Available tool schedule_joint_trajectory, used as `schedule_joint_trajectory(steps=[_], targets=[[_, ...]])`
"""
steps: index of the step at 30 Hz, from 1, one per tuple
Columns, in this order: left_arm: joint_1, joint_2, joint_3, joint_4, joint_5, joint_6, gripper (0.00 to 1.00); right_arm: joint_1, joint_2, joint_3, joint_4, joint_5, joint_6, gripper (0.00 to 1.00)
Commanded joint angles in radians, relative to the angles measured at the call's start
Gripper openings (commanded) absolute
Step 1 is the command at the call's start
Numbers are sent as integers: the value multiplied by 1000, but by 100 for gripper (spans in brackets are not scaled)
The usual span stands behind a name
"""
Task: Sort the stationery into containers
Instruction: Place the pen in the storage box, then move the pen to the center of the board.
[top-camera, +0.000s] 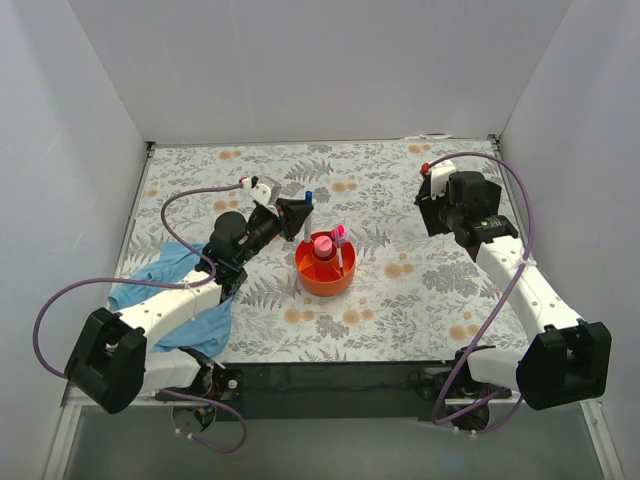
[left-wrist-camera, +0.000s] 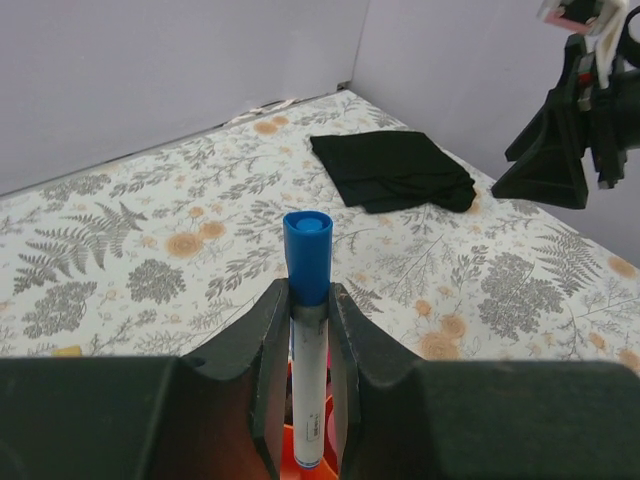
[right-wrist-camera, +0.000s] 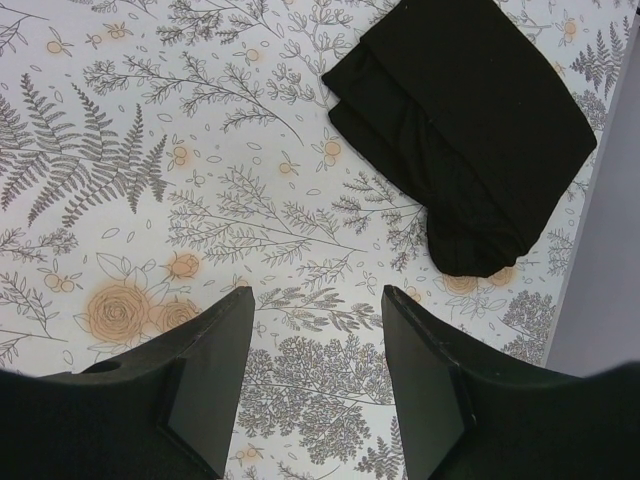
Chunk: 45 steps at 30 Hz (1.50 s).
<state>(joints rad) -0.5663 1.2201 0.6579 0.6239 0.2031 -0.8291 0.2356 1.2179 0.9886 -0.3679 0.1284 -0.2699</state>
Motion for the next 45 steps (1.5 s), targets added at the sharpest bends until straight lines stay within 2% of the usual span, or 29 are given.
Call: schedule_joint_trajectory(steps=[1,6,19,20,24,27,32,34,35,38,41,44,45], targets=[[-3,-1,-27,54,-74,-1,0,-5,-3,25,-3,7,-14,63],[-3,32,-44,42,-33,-18,0,-4,14,27,-3,2,-12,63],[-3,124,-81,76,-45,-34,0,-5,51,19,3,-6,-3,63],[-3,127,-78,73,-39,-38,14,-5,54,18,4,-6,-2,63],[-3,137,-52,18,-10,-44,35,-5,72,25,14,-13,5,63],[-3,145,-24,-27,-10,-41,45,-5,92,39,21,-13,9,63],[-1,118,94,-170,-73,-13,52,-5,117,64,46,-15,18,63],[0,90,176,-194,-137,37,66,-5,123,65,63,-13,20,63],[15,81,207,-194,-169,59,68,-4,126,62,72,-12,21,63],[66,73,333,-254,-119,128,68,-5,135,39,119,-15,37,63],[118,88,417,-389,-93,125,69,-4,155,30,155,-26,55,64],[186,145,498,-582,-102,127,69,-5,172,36,168,-39,52,64],[207,174,528,-710,-91,125,67,-5,183,41,167,-58,41,64]])
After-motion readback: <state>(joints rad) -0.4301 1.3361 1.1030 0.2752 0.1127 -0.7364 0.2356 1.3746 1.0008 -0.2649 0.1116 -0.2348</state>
